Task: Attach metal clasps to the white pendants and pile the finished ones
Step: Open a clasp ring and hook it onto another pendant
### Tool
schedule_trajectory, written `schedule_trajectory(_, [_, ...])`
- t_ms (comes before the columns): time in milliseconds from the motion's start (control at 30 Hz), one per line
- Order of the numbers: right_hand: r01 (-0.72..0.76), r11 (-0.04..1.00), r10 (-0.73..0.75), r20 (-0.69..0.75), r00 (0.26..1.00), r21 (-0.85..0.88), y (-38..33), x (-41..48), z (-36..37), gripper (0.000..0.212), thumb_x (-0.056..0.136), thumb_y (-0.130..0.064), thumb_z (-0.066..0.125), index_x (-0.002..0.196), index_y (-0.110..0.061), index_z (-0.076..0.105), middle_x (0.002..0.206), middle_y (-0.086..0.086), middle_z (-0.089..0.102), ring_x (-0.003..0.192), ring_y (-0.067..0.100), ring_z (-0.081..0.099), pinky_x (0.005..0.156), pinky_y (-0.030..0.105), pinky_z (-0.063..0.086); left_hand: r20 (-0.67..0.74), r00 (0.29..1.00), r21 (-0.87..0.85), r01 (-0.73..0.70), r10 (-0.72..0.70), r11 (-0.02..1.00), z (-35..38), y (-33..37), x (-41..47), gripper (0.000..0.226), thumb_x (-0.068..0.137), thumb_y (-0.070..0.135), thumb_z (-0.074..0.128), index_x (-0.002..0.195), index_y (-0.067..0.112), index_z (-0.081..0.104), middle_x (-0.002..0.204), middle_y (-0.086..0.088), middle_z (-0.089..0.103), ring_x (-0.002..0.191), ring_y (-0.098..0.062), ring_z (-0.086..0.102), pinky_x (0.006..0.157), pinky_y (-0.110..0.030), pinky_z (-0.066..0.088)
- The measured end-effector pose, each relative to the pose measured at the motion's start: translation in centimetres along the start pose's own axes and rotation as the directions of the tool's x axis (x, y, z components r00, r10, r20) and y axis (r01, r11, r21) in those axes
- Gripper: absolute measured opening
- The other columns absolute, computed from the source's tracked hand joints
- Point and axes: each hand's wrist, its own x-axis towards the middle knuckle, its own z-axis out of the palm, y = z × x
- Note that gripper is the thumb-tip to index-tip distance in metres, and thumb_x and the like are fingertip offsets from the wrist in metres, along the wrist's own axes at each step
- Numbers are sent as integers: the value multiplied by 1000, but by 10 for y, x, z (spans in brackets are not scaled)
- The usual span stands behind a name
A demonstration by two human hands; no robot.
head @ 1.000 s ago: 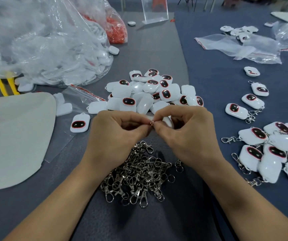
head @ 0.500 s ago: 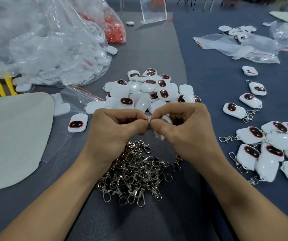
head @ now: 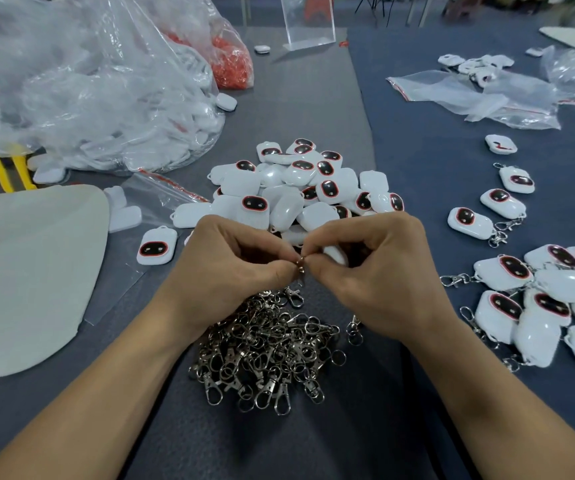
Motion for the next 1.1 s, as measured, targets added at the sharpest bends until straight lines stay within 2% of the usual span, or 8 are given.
schedule_trajectory(133, [22,1000,-22,15,1000,15,-1,-1,-1,10,77,-8,76,74,-17,79,63,1,69,56,22,62,54,40,49,71,997,-17,44,-42,999,-2,2,1,13,62,0,76,71,9,81,66,-13,74,58,-14,64,59,-23,53])
schedule_trajectory(333, [-7,996,4,36,999,92,0,1,0,12,77,-4,76,75,-15,79,65,3,70,59,29,63,53,43,48,61,997,4,56,-56,998,-2,2,2,16,53,13,78,68,13,81,67,-23,71,60,-21,59,65,-35,48])
schedule_trajectory(500, [-17,984,12,32,999,177,2,2,4,13,78,0,76,74,-13,78,64,8,68,60,34,60,52,45,46,-24,1000,-19,18,-19,1000,2,-1,0,18,52,21,72,67,14,80,60,-19,66,58,-21,52,61,-38,40])
schedule_trajectory(800, [0,974,-8,35,999,227,4,3,4,13,77,4,71,71,-8,75,65,12,65,60,35,56,52,47,43,-137,990,-7,-36,35,999,5,-4,0,15,52,24,74,64,17,79,63,-16,72,57,-24,61,61,-38,49])
schedule_trajectory(900, [-8,982,1,37,999,190,5,4,3,14,78,1,74,73,-12,76,66,9,67,61,35,58,53,45,46,-138,990,19,-31,33,999,6,-4,0,11,54,17,76,64,17,79,59,-9,71,53,-16,59,55,-30,48])
schedule_trajectory(967, [-44,993,44,6,999,106,4,3,5,16,80,-5,76,74,-20,77,65,4,68,59,28,60,53,39,48,-197,979,87,-34,51,996,6,-5,-1,12,59,12,75,66,21,79,57,-2,71,50,-9,58,52,-24,47])
schedule_trajectory(1033, [-150,987,155,-89,984,65,8,3,7,15,82,-14,78,76,-28,78,61,-4,68,52,9,56,50,21,45,-277,948,316,-66,158,946,3,-7,-2,13,64,17,74,69,28,79,57,8,70,50,-2,59,52,-19,48])
schedule_trajectory(1100, [-281,953,297,-164,941,111,14,6,8,10,86,-23,77,85,-33,80,63,-16,68,54,-1,56,53,8,40,-252,914,671,-71,317,738,0,-8,-3,8,68,25,70,68,30,76,58,14,67,54,-2,61,54,-20,48])
